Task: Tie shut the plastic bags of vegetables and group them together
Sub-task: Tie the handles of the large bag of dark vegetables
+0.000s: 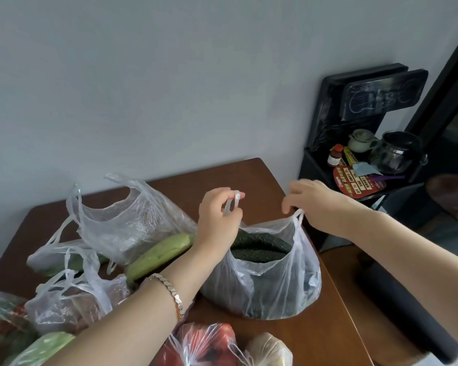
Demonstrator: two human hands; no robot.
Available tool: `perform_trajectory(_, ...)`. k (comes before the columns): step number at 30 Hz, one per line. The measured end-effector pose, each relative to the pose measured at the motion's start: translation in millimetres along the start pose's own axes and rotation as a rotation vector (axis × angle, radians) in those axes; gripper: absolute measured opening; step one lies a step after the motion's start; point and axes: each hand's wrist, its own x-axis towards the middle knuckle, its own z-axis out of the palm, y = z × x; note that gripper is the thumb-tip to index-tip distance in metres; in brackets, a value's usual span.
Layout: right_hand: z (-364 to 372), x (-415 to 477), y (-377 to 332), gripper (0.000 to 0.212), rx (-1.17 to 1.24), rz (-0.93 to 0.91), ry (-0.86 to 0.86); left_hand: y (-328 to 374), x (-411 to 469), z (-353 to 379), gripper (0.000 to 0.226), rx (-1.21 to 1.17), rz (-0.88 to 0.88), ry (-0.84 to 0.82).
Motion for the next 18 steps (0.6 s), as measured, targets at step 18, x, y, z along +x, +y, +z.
perform_trajectory(18,71,20,-21,0.059,1.658,0.634,0.310,-33,4,6,0.019,-0.330,-0.249,-0.141)
